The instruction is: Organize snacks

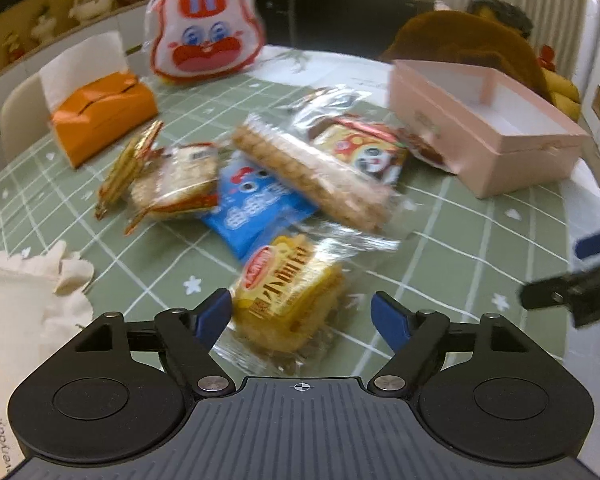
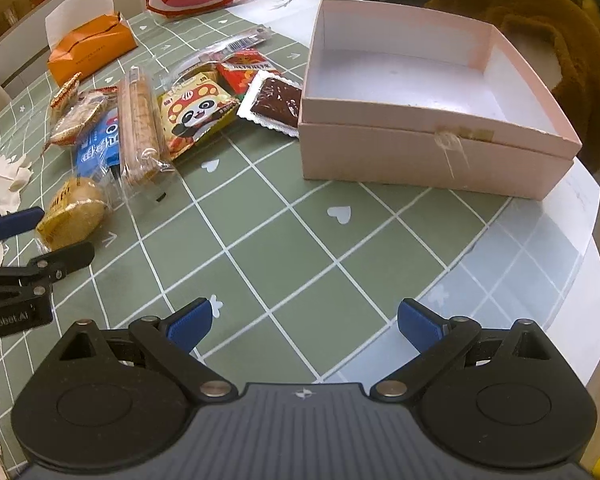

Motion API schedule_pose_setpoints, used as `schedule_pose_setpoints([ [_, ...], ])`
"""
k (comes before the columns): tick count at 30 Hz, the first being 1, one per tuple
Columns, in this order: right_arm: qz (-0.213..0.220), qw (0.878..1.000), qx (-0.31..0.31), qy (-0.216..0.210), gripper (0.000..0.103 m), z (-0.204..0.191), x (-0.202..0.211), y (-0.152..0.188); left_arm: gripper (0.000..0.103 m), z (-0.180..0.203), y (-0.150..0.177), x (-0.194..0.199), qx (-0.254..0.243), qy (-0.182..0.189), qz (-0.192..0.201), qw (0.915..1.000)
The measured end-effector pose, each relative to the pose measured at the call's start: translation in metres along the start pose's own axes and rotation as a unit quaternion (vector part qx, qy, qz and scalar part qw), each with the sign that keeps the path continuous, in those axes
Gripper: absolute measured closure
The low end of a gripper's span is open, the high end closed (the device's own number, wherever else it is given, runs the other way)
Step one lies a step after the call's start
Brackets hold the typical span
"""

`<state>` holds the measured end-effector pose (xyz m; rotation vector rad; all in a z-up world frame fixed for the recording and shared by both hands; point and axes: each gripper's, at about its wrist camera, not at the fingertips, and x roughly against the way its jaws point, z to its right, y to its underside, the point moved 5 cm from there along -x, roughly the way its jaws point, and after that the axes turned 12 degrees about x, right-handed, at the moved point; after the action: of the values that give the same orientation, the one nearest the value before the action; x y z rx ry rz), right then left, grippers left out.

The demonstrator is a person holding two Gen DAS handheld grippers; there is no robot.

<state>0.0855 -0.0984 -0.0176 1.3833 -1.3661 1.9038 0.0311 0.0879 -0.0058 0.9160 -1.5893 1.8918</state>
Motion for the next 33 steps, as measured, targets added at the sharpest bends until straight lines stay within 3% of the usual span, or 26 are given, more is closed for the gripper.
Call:
schedule_pose_setpoints([
  [4, -0.002, 1.0, 0.004, 0.003, 0.004, 0.001, 0.002, 0.001, 0.02, -0.02, -0.003, -0.014, 0.063, 0.004, -0.02, 0.9978],
  [14, 0.005, 0.999, 0.039, 0.029, 0.004, -0.008, 0.003, -0.013, 0.023, -0.028, 0.004, -0.007, 0.089, 0.033, -0.007, 0.9955],
  [20, 0.055, 0.994, 0.093, 0.03, 0.004, -0.035, 0.026, -0.067, 0.035, -0.05, 0.007, 0.004, 0.161, 0.062, -0.003, 0.9851],
  [27, 0.09, 0.987, 0.13, 0.011, 0.004, -0.067, 0.03, -0.131, 0.038, -0.06, 0.005, 0.021, 0.196, 0.044, 0.01, 0.9797],
  [33, 0.09, 0.975, 0.191, -0.073, 0.003, -0.134, 0.011, -0.19, 0.038, -0.086, 0.001, 0.051, 0.271, -0.009, 0.006, 0.9625],
])
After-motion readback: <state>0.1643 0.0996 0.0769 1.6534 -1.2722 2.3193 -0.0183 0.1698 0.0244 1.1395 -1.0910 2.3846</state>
